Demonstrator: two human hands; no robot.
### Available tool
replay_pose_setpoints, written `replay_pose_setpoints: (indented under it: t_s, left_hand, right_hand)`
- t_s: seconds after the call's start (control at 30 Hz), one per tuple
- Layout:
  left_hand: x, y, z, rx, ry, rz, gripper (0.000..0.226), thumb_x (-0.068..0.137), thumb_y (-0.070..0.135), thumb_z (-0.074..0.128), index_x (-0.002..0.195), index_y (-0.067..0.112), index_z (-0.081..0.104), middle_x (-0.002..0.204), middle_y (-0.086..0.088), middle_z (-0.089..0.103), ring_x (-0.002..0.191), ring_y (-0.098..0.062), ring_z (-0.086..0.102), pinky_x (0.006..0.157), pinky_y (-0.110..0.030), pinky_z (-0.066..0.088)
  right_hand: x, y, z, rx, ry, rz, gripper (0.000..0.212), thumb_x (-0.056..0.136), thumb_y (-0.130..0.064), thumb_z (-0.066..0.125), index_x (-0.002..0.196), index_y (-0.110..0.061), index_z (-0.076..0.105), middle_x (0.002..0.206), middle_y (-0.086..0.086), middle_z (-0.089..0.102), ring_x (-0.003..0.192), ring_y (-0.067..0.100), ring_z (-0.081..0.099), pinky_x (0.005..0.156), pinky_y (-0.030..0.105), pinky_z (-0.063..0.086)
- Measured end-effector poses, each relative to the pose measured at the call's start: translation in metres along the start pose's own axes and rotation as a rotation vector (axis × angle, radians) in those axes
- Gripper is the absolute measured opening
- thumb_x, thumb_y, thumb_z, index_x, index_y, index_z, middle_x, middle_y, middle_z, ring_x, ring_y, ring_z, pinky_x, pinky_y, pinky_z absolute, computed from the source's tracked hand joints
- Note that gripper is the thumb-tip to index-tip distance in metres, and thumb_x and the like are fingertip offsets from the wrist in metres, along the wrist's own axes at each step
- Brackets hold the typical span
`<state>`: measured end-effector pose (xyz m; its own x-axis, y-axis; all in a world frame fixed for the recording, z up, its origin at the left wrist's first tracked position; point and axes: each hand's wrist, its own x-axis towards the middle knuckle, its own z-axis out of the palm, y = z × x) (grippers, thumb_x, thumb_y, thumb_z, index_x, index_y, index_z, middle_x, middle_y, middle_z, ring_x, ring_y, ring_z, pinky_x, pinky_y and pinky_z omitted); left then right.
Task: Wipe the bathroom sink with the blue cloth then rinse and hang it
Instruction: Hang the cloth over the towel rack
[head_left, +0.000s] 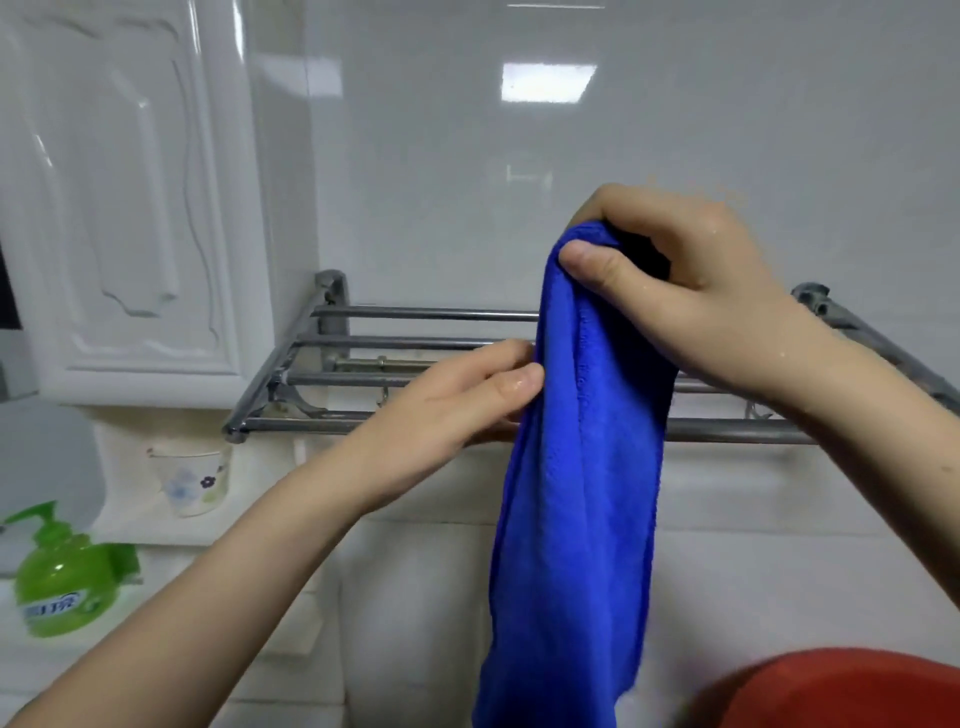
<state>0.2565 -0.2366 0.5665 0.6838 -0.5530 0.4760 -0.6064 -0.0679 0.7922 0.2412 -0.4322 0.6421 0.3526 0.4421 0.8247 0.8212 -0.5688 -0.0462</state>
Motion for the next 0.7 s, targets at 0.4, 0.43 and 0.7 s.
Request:
replay_pose_setpoints:
  t_s: [0.4, 0.43, 0.7]
  left_hand:
    - [0.003, -0.011, 0.006, 0.671, 0.341, 0.150, 0.021, 0.096, 0.024, 0.059, 0.077, 0.015, 0.062, 0.062, 0.003, 0.057, 0.060, -0.009, 0.050, 0.056, -0.020, 0.036]
    - [0.004, -0.011, 0.004, 0.736, 0.355, 0.179, 0.027, 0.098, 0.024, 0.055, 0.074, 0.012, 0.058, 0.057, 0.004, 0.052, 0.058, -0.010, 0.047, 0.054, -0.019, 0.031]
    - [0.017, 0.010, -0.047, 1.098, 0.435, 0.283, 0.021, 0.102, 0.034, 0.039, 0.103, 0.019, 0.054, 0.073, 0.010, 0.053, 0.074, -0.029, 0.058, 0.063, -0.036, 0.038]
  right_hand:
    - [0.021, 0.028, -0.019, -0.079, 0.097, 0.106, 0.013, 0.098, -0.020, 0.055, 0.086, -0.018, 0.060, 0.068, -0.013, 0.052, 0.063, -0.003, 0.048, 0.059, 0.010, 0.035]
    - [0.020, 0.031, -0.020, -0.093, 0.099, 0.113, 0.014, 0.098, -0.020, 0.055, 0.086, -0.017, 0.060, 0.067, -0.013, 0.052, 0.063, -0.003, 0.048, 0.059, 0.010, 0.035]
    - [0.000, 0.062, -0.031, -0.150, 0.088, 0.162, 0.016, 0.098, -0.022, 0.055, 0.084, -0.016, 0.059, 0.065, -0.008, 0.053, 0.062, 0.001, 0.049, 0.056, 0.010, 0.035]
